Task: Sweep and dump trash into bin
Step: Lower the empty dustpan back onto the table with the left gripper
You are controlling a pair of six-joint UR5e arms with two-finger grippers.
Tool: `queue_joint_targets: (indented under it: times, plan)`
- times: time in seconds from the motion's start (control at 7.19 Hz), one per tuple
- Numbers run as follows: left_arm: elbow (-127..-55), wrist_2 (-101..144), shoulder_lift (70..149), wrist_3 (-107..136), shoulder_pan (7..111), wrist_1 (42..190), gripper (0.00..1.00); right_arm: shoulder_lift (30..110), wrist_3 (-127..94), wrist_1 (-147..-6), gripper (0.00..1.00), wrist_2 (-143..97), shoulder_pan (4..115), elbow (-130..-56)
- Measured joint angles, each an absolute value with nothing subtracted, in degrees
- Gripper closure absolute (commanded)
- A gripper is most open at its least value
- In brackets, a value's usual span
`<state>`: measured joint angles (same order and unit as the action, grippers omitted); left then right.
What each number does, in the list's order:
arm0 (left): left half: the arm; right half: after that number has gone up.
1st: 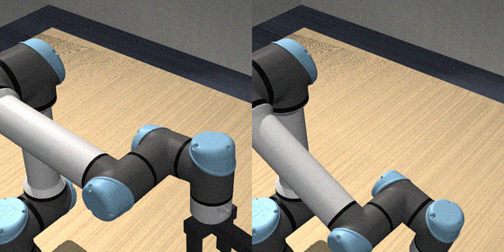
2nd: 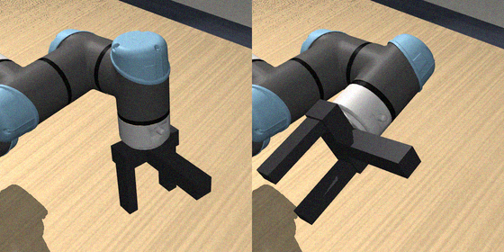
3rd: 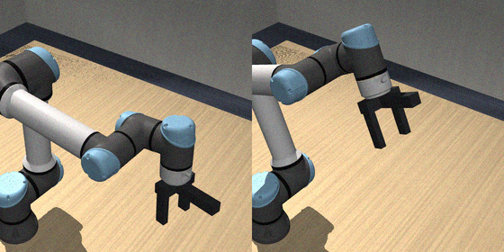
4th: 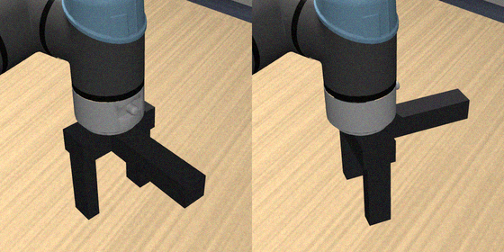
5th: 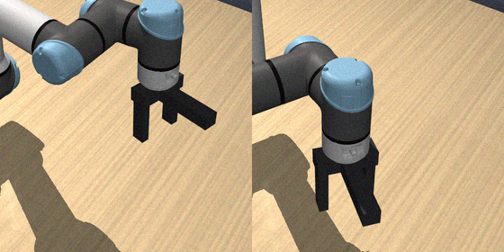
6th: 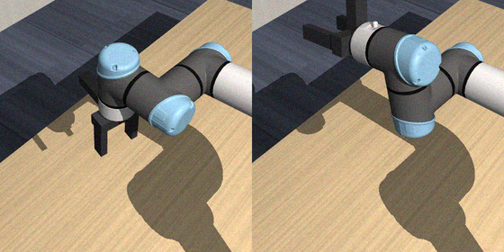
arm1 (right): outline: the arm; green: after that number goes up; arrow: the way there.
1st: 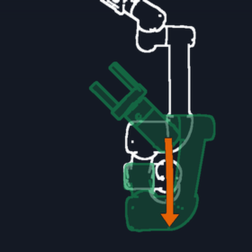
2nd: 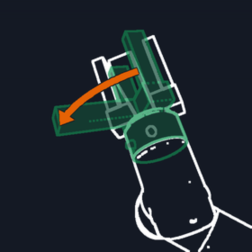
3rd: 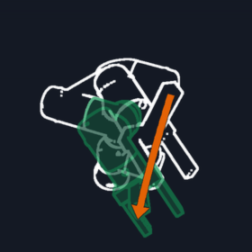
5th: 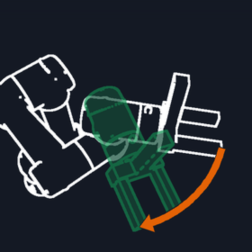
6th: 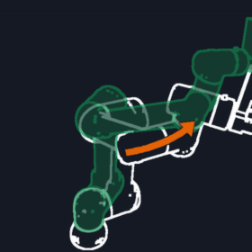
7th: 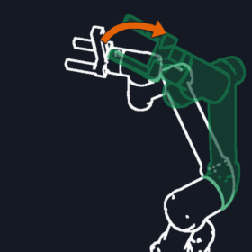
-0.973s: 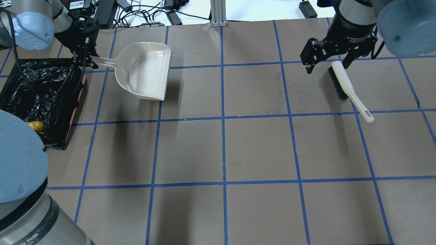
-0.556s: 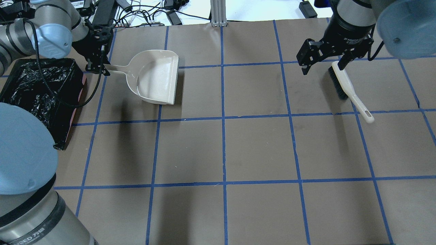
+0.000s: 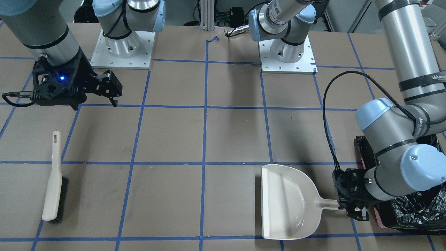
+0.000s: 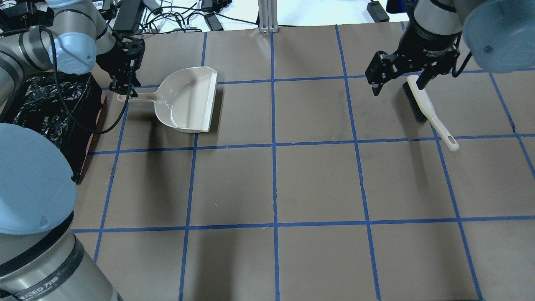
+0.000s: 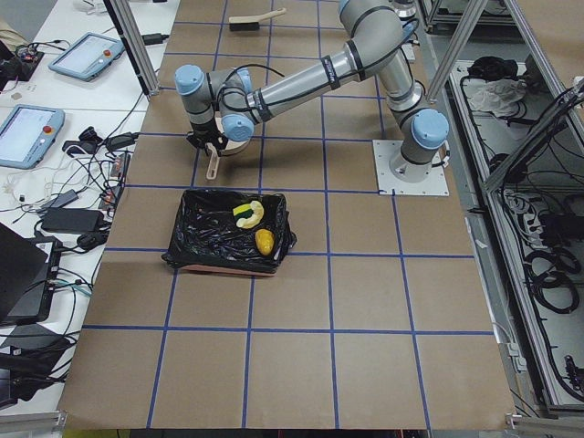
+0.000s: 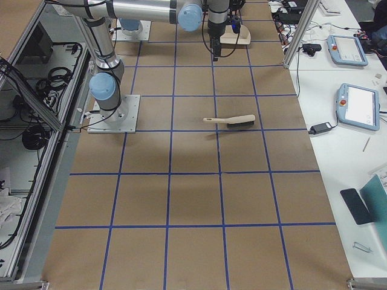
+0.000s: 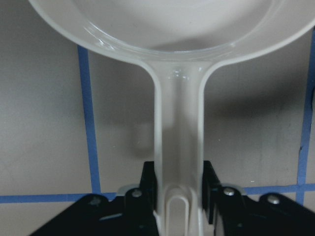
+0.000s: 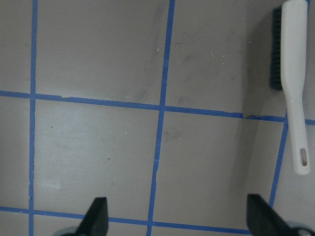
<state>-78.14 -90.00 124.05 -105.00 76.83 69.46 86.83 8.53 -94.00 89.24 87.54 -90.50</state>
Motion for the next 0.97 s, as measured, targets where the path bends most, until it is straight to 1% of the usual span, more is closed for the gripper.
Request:
queue_joint_targets:
  times: [0.14,0.28,0.42,0.56,0.97]
  plan:
    - [-78.2,-90.0,124.1,-105.0,76.9,69.4,0.17,86.8,8.5,-94.0,0.00,89.2,87.5,-90.5]
    - [-78.3,-90.0,123.8,-105.0,77.1,69.5,0.21,86.8,8.6,-94.0,0.00,89.3,87.5,-90.5]
    - [-78.2,-90.0,122.8,-104.8,77.2,70.0,0.21,86.8,8.6,-94.1,0.00,89.2,87.5,-90.4]
    - [-77.9,-89.7,120.9,-104.5,77.2,71.9,0.23,86.8,8.6,-94.1,0.00,89.3,87.5,-90.5]
    - [-77.5,-86.5,112.3,-98.4,78.2,80.8,0.24,86.8,8.6,-94.0,0.00,89.4,87.5,-90.5]
